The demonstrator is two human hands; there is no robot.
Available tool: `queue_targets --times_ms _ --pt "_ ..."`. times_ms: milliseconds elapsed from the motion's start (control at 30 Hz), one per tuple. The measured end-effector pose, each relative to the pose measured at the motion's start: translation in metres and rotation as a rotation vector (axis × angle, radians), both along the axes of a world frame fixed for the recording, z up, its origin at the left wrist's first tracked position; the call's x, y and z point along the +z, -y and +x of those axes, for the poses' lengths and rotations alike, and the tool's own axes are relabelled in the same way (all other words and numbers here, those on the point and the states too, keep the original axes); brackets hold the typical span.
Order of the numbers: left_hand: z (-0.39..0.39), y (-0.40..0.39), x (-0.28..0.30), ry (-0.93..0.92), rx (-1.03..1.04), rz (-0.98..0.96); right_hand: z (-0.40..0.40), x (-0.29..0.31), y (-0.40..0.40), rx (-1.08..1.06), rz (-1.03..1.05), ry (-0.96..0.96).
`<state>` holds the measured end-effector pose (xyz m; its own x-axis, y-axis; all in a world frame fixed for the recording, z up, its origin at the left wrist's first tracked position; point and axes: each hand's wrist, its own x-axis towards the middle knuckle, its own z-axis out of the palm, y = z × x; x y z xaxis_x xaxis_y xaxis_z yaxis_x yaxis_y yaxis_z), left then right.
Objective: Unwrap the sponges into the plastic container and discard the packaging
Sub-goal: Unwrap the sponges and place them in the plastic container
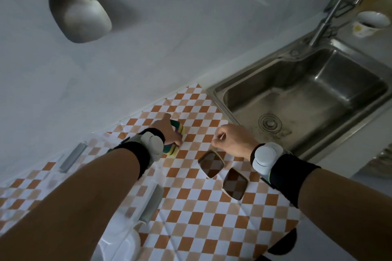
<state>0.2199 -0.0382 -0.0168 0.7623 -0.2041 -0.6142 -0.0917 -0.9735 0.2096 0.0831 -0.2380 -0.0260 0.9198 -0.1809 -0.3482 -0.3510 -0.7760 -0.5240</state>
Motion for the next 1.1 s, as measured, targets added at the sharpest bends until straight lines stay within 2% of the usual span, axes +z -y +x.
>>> queue_targets --times_ms 233,367,600,700,833,1100 --pt "-0.005 -0.026 0.049 0.132 0.172 -0.385 0.004 0.036 -0.030 0.094 -0.044 0.062" --pt "-0.010 -0.058 0.078 0.178 0.402 -0.639 0.008 0.059 -0.062 0.176 -0.024 0.151" --pt "-0.047 -0.135 0.113 0.141 0.772 -1.042 0.014 0.100 -0.143 0.203 0.093 0.338" --pt "-0.069 -0.172 0.117 0.081 0.886 -1.153 0.011 0.115 -0.188 0.261 0.145 0.436" --pt "-0.093 -0.211 0.112 0.016 1.010 -1.257 0.003 0.125 -0.232 0.342 0.182 0.472" --pt "-0.114 -0.251 0.097 -0.020 1.075 -1.330 0.001 0.126 -0.271 0.391 0.134 0.474"
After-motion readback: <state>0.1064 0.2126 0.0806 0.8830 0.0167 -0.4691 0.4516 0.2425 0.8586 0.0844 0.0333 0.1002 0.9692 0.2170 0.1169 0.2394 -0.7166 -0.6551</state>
